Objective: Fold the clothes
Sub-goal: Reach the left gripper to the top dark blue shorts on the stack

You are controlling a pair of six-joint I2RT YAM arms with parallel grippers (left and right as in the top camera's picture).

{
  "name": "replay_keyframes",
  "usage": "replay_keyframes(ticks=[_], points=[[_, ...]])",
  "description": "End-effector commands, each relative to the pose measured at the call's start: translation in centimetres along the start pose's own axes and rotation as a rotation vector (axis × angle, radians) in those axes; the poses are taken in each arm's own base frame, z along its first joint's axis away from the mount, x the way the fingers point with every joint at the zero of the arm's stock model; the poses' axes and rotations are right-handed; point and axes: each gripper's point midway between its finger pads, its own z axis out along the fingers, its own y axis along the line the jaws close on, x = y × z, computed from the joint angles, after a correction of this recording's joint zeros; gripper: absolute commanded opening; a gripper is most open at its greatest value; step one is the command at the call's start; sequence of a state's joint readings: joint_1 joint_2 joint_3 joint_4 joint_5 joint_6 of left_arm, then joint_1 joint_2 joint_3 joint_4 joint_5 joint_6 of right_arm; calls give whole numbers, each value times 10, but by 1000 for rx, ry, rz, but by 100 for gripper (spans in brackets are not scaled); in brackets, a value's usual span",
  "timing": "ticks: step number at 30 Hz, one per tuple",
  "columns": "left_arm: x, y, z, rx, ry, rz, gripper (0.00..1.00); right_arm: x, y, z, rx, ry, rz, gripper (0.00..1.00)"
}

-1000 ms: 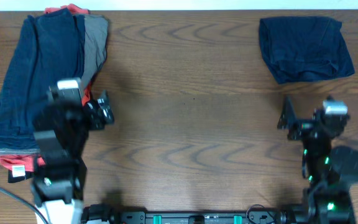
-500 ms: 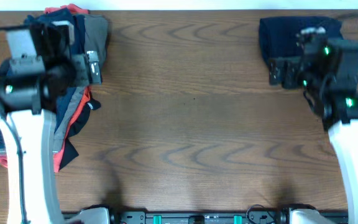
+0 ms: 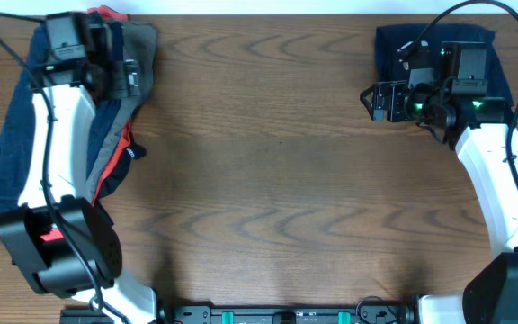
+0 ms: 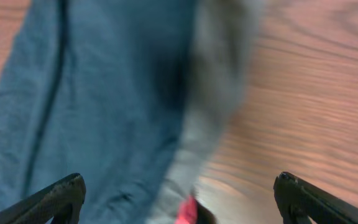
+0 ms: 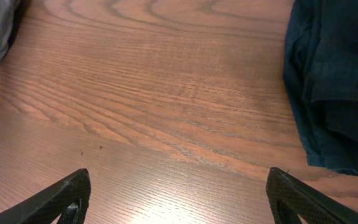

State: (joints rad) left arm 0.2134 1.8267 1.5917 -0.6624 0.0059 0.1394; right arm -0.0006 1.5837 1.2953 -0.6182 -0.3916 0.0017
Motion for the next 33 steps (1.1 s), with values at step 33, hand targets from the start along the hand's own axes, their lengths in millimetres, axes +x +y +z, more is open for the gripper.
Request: replay_keyframes(ticks=[33], points=[[23,43,122,25,37,-12,78,5,4,7,-25,35,-10,73]])
